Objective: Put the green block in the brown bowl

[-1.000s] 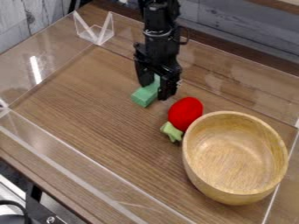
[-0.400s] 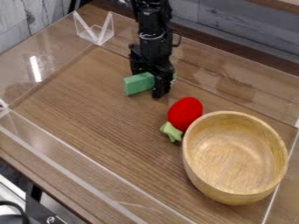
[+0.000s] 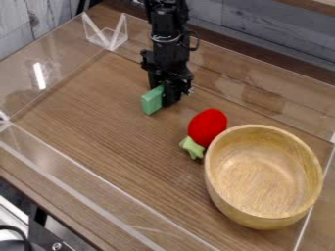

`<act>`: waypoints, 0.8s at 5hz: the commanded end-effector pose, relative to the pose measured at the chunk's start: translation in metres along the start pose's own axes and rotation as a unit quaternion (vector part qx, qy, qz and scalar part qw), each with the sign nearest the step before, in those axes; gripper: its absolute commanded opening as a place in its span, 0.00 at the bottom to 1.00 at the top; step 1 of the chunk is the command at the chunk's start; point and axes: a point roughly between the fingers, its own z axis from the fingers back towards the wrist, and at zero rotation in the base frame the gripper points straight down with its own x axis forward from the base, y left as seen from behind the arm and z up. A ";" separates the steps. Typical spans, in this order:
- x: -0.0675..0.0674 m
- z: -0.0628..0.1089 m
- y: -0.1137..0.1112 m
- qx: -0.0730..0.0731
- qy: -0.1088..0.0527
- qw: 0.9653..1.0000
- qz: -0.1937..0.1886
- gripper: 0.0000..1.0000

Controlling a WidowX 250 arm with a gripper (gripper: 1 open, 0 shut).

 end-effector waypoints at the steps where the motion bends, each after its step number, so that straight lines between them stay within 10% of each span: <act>1: -0.004 0.022 -0.005 -0.005 -0.007 1.000 0.024 0.00; 4: -0.006 0.087 -0.033 -0.007 -0.036 0.997 0.061 0.00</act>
